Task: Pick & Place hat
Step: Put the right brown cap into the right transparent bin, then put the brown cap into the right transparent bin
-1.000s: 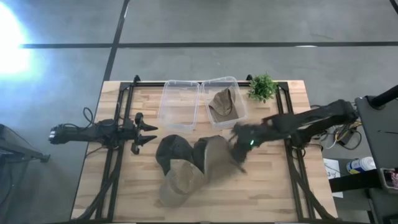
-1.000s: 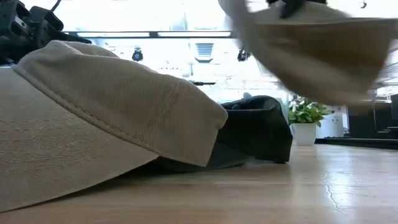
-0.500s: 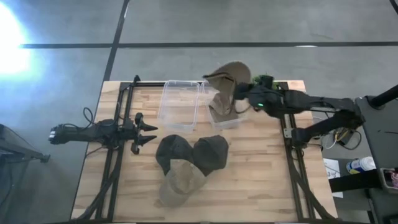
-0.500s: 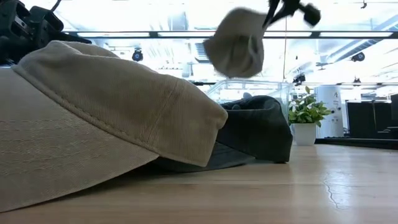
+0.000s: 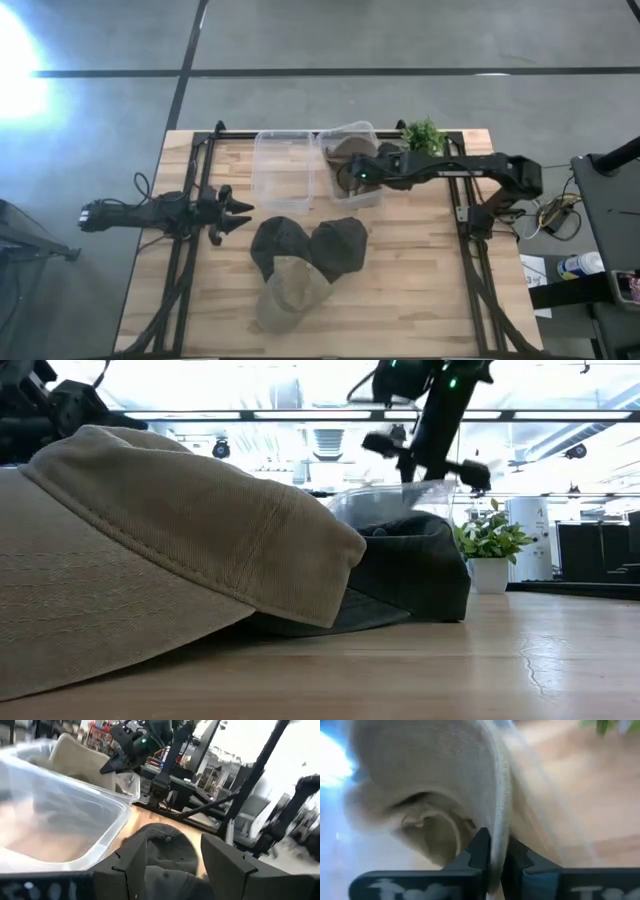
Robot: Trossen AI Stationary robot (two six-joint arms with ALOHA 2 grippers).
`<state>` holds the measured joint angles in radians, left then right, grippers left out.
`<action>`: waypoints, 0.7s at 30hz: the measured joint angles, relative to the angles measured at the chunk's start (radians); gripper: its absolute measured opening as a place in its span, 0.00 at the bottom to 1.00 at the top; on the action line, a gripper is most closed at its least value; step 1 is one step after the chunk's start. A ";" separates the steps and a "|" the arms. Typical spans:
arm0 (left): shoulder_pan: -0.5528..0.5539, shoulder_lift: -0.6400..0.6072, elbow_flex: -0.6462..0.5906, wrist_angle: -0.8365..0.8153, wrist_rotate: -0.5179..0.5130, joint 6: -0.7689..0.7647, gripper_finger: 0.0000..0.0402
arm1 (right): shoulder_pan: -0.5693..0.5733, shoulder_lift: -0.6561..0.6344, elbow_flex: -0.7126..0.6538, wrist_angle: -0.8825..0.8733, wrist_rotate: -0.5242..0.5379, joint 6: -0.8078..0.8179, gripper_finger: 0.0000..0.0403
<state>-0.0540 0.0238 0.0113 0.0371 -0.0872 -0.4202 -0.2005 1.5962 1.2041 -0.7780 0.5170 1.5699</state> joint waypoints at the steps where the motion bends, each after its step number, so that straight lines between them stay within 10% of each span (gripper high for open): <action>1: 0.000 0.000 0.000 0.000 0.000 -0.046 0.45 | 0.000 0.016 -0.001 -0.007 -0.033 -0.017 0.09; 21: 0.000 0.000 0.000 0.014 -0.026 -0.887 0.45 | 0.088 -0.121 0.254 -0.103 0.108 -0.700 0.30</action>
<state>-0.0539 0.0235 0.0113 0.0513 -0.1131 -1.3069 -0.1125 1.4748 1.4582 -0.8814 0.6247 0.8700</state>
